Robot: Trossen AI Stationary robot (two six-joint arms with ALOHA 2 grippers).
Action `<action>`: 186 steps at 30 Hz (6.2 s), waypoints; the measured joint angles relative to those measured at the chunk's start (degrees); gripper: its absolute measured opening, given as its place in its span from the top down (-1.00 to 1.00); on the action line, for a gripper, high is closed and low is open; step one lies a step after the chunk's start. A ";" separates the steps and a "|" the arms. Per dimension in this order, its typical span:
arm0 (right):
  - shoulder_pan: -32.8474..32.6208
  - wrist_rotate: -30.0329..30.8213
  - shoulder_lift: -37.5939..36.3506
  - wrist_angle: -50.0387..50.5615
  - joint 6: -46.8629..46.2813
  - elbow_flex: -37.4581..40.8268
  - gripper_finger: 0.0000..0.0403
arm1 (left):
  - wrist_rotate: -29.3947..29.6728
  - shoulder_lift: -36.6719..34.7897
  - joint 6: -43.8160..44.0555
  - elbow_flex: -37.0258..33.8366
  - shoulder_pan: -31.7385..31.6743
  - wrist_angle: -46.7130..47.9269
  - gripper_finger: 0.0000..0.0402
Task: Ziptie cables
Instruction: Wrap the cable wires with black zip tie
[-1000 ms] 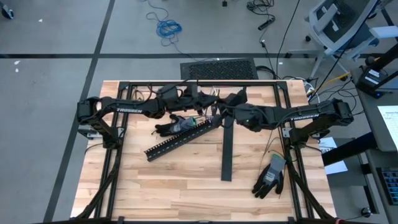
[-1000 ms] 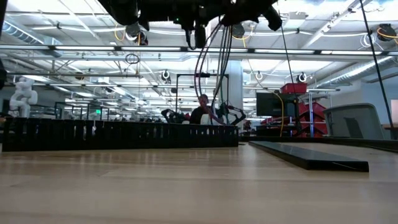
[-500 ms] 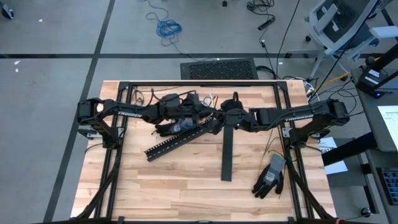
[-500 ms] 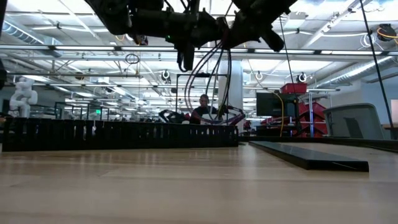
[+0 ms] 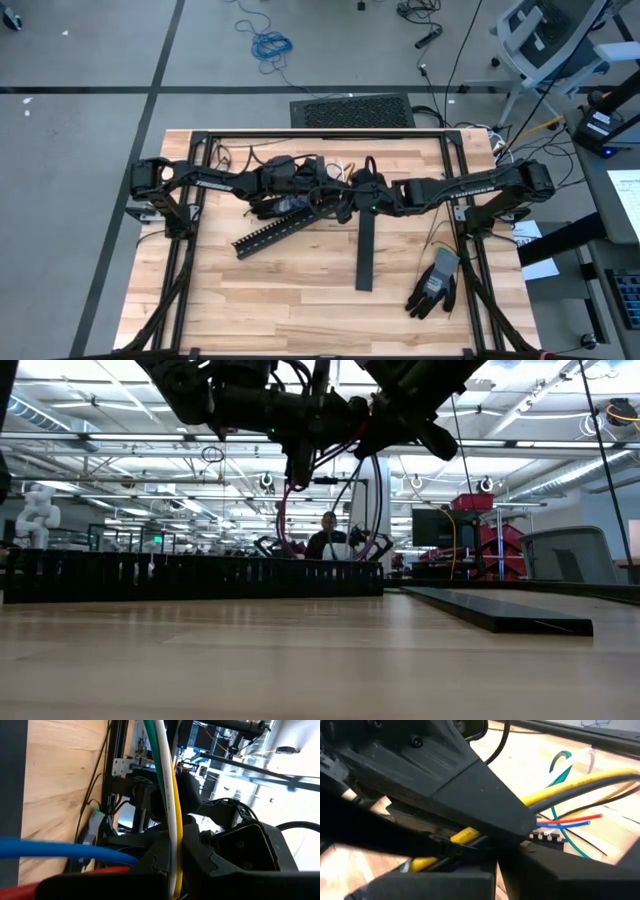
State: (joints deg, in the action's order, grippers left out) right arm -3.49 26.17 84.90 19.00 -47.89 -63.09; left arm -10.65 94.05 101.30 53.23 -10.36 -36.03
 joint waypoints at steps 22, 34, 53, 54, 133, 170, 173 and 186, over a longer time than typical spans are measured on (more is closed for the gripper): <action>1.02 -2.75 -0.12 3.87 2.07 -0.02 0.20 | -3.02 0.08 0.15 0.11 -4.67 0.76 0.86; 3.13 -3.27 -2.22 4.44 3.90 -0.02 0.20 | -5.48 0.08 -0.16 0.11 -5.27 0.76 0.86; 3.48 -10.23 -5.61 10.95 7.27 -0.07 0.21 | -5.31 0.06 -1.11 0.11 -8.23 0.52 0.86; 3.40 -10.44 -5.73 12.23 7.27 -0.07 0.21 | -5.29 0.06 -1.10 0.11 -8.46 0.52 0.86; 7.65 7.42 -5.52 -13.96 15.72 -0.02 0.21 | 24.18 -0.03 -20.08 0.17 -7.43 -15.02 0.86; 8.06 -6.95 -9.06 -14.16 9.23 -0.07 0.21 | 24.30 -0.01 -20.72 0.17 -5.68 -17.25 0.86; 8.31 -7.16 -8.03 -14.51 9.15 -0.07 0.21 | 24.33 -0.01 -20.66 0.17 -5.30 -17.46 0.86; 11.40 -10.67 -7.07 -15.84 6.84 -0.07 0.21 | 24.37 0.06 -19.01 0.22 -5.09 -17.57 0.86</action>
State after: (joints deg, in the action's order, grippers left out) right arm 7.91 15.50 77.83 3.16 -41.05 -63.16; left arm 13.72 94.11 82.29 53.45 -15.44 -53.60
